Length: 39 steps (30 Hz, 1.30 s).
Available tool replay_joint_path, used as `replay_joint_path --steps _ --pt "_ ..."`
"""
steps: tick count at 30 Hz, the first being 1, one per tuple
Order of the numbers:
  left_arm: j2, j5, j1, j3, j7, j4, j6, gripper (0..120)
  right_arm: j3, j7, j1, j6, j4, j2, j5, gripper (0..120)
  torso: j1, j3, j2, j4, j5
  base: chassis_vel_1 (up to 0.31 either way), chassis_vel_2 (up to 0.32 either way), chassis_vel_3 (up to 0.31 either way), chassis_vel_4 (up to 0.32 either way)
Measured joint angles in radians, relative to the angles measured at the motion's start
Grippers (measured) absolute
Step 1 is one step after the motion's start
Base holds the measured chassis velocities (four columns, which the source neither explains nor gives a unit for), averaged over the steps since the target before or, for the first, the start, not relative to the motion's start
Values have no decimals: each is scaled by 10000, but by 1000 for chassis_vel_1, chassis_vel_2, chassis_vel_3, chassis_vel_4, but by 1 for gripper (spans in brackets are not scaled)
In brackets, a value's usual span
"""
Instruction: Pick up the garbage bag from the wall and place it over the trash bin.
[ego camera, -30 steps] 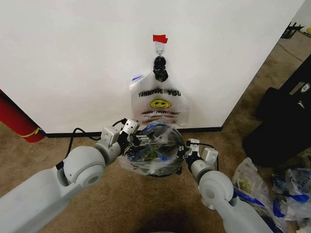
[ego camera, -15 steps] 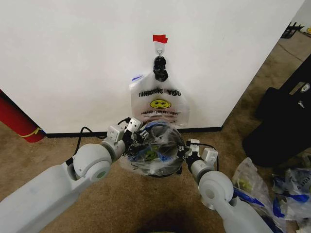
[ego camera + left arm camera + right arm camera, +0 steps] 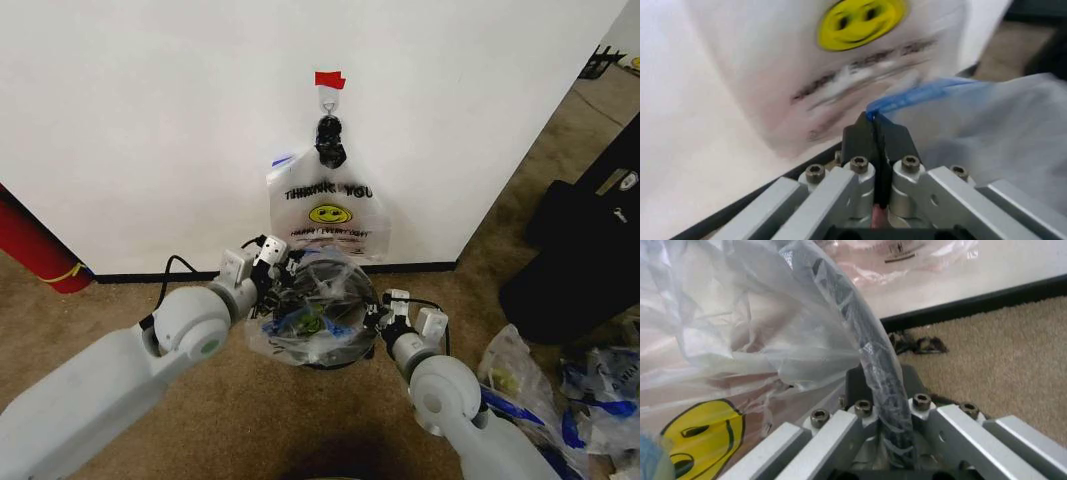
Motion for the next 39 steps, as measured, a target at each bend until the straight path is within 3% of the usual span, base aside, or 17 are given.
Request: replay_joint_path --steps 12,26,39 --pt "829 35 881 -888 858 244 -273 0 332 -1007 -189 1050 142 -226 530 0 0 -1 0 5 1 0 0 0 0" --pt "661 -90 946 -867 1141 719 -501 0 469 -1168 -160 1358 343 -275 1168 0 0 -1 0 2 0 0 0 0 0" --pt "952 -1016 1276 -1869 87 4 99 48 366 -889 13 1261 1 12 1174 0 0 -1 0 3 0 0 0 0 0"
